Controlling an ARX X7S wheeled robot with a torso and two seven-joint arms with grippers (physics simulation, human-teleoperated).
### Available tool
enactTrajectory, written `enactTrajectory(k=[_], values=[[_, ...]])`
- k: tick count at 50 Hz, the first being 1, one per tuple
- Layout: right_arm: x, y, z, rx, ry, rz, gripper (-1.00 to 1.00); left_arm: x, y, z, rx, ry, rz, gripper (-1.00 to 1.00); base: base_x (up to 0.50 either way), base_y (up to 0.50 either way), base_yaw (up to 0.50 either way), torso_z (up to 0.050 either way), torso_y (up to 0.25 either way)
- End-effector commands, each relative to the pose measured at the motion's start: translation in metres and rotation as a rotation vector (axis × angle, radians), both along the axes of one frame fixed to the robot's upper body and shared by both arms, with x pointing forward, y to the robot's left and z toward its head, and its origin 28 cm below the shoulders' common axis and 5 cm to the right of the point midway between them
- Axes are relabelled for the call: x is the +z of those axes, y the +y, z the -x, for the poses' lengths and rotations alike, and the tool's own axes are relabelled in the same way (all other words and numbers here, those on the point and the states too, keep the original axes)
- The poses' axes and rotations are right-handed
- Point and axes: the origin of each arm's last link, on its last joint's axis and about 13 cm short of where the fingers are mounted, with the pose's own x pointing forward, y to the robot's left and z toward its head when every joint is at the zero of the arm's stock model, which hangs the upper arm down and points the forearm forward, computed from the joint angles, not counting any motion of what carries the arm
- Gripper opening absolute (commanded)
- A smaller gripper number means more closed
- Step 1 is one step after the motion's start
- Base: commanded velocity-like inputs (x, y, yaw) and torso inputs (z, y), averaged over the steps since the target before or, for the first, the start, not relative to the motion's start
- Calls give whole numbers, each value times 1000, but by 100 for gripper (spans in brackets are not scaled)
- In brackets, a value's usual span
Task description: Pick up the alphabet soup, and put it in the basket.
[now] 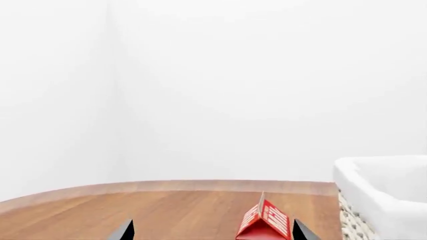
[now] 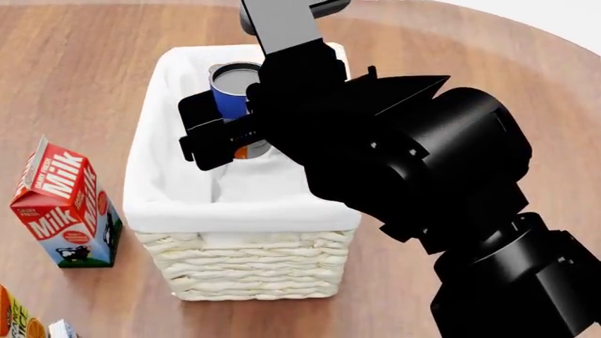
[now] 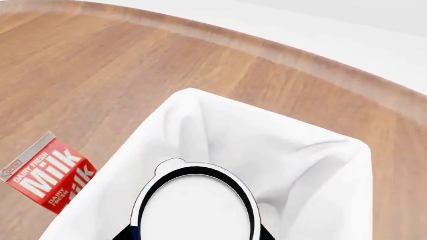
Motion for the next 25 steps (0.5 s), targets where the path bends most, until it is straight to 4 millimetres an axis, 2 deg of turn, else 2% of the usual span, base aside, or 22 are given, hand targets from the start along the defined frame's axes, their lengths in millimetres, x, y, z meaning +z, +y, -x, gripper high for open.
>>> enactTrajectory(k=[1,13,19,25], values=[[5,0,0,5,-26,-1,-100,0,0,0,-6,0,2,100,0,0,0,0,0],[4,1,0,8,-28,8,-100,0,-1,0,16,-1,-17,100,0,0,0,0,0],[4,0,1,11,-27,7,-100,0,-1,0,0,-3,-11,100,0,0,0,0,-94],[4,0,1,10,-29,9,-100,0,-1,1,-5,-9,-6,100,0,0,0,0,-5]])
